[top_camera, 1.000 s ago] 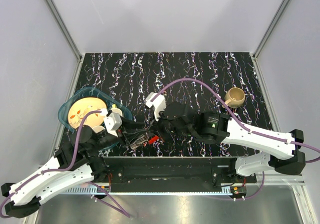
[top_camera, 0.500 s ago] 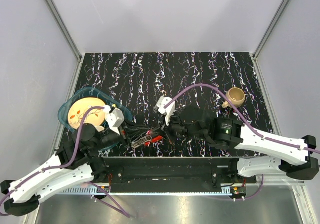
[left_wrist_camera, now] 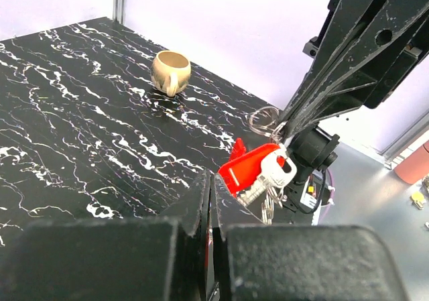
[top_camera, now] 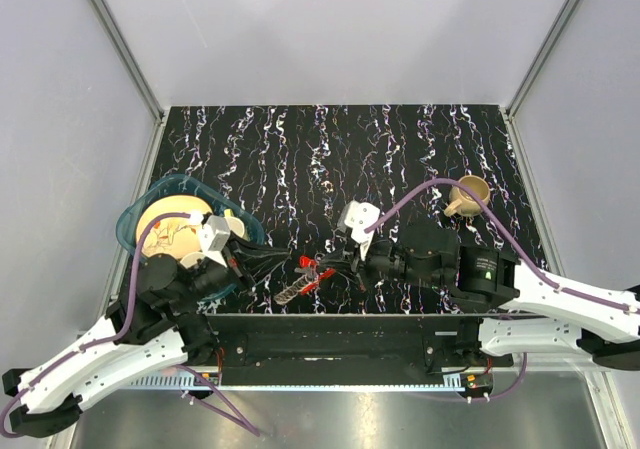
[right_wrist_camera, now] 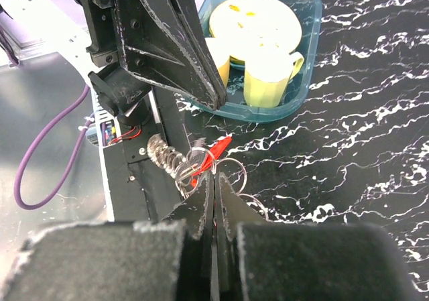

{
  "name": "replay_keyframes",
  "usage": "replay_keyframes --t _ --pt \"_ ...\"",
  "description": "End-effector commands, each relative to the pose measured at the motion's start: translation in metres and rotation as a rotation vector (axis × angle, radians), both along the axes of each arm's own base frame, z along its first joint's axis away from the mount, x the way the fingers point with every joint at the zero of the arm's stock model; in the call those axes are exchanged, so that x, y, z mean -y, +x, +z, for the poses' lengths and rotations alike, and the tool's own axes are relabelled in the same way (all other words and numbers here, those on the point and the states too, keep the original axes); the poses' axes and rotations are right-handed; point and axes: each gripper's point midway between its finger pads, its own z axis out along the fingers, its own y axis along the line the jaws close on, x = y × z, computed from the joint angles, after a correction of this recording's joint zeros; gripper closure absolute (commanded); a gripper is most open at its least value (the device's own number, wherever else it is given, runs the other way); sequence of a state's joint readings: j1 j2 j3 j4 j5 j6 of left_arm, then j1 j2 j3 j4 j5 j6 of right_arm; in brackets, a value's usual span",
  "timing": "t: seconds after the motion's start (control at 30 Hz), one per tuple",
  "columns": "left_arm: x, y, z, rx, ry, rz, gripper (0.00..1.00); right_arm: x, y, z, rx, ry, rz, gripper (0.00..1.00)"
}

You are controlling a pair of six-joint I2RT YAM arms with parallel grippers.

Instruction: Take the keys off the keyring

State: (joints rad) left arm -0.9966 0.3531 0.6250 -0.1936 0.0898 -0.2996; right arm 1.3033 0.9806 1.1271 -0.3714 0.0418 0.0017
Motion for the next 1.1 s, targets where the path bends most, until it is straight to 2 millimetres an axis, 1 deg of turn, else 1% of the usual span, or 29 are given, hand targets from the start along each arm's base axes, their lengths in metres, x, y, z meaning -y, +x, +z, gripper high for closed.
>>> replay_keyframes --t 0.0,0.07,0.1,0.13,0.17,0.2,0.23,0.27,0.3,0.33,0.37,0.4,0.47,0.5,0.57,0.63,0.67,0.7,0.73,0.77,0.83,0.87,0.9,0.93,0.97,1.0,1.03,1.07 --pt "0.0 -0.003 0.014 -0.004 -0.072 -0.007 1.0 0.0 0.0 0.014 0.119 0.051 0.044 1.0" --pt "0.002 -0.008 0.015 -0.005 -0.079 -0.037 1.0 -0.001 -0.001 0.024 0.166 0.102 0.055 1.0" --pt "0.001 -0.008 0.015 -0.01 -0.071 -0.04 1.0 -0.001 0.001 0.02 0.167 0.102 0.048 1.0" --pt "0.0 -0.007 0.013 -0.014 -0.063 -0.031 1.0 0.0 0.003 0.023 0.171 0.11 0.038 1.0" --pt "-0.002 -0.008 0.019 -0.007 -0.067 -0.027 1.0 -0.001 0.005 0.023 0.168 0.108 0.026 1.0" --pt "-0.004 -0.009 0.016 -0.012 -0.042 -0.029 0.94 -0.001 0.006 0.022 0.167 0.102 0.017 1.0" --pt "-0.004 -0.01 0.017 -0.002 -0.03 -0.032 0.78 -0.001 0.007 0.021 0.165 0.094 0.016 1.0" --pt "-0.007 -0.011 0.024 0.005 -0.034 -0.032 0.71 -0.002 0.006 0.018 0.162 0.086 0.021 1.0" --pt "-0.007 -0.013 0.023 0.003 -0.019 -0.042 0.66 -0.003 0.005 0.015 0.168 0.078 0.033 1.0" --pt "-0.005 -0.014 0.022 0.011 -0.004 -0.054 0.59 -0.003 0.003 0.016 0.173 0.083 0.041 1.0" --pt "-0.004 -0.017 0.025 0.018 -0.002 -0.071 0.56 -0.002 0.002 0.014 0.18 0.085 0.048 1.0" --pt "0.0 -0.024 0.026 0.03 -0.003 -0.119 0.54 -0.003 0.001 0.019 0.196 0.108 0.06 1.0" --pt "0.007 -0.029 0.025 0.048 0.004 -0.168 0.53 -0.001 0.0 0.023 0.212 0.136 0.063 1.0" --pt "0.01 -0.031 0.022 0.051 0.011 -0.192 0.53 -0.001 0.001 0.029 0.224 0.165 0.059 1.0" --pt "0.015 -0.029 0.017 0.057 0.037 -0.204 0.53 0.0 0.0 0.034 0.231 0.186 0.059 1.0" --pt "0.015 -0.023 0.018 0.07 0.054 -0.175 0.53 0.001 0.0 0.036 0.228 0.191 0.053 1.0" --pt "0.014 -0.018 0.014 0.057 0.074 -0.149 0.53 0.003 0.005 0.036 0.227 0.188 0.025 1.0" --pt "0.009 -0.003 0.012 0.045 0.085 -0.059 0.53 0.004 0.008 0.034 0.219 0.18 0.004 1.0" --pt "0.006 0.004 0.011 0.032 0.091 -0.014 0.53 0.006 0.012 0.031 0.208 0.176 -0.022 1.0" --pt "0.003 0.01 0.007 0.016 0.099 0.026 0.53 0.01 0.021 0.03 0.195 0.173 -0.089 1.0" --pt "-0.007 0.026 -0.001 -0.035 0.099 0.142 0.51 0.015 0.028 0.022 0.149 0.161 -0.147 1.0" --pt "-0.013 0.031 -0.011 -0.074 0.125 0.187 0.48 0.022 0.037 0.021 0.133 0.158 -0.221 1.0" --pt "-0.026 0.045 -0.018 -0.113 0.136 0.301 0.45 0.027 0.04 0.014 0.09 0.145 -0.26 1.0" --pt "-0.033 0.048 -0.021 -0.193 0.108 0.36 0.44 0.033 0.043 0.016 0.063 0.159 -0.299 1.0" --pt "-0.044 0.049 -0.041 -0.264 0.166 0.418 0.44 0.042 0.051 0.014 0.047 0.16 -0.374 1.0" --pt "-0.053 0.053 -0.05 -0.312 0.183 0.482 0.44 0.048 0.053 0.008 -0.004 0.163 -0.415 1.0" --pt "-0.056 0.05 -0.057 -0.396 0.16 0.512 0.44 0.056 0.054 0.008 -0.019 0.177 -0.442 1.0" --pt "-0.064 0.045 -0.076 -0.464 0.207 0.539 0.44 0.062 0.056 0.008 -0.028 0.185 -0.467 1.0"
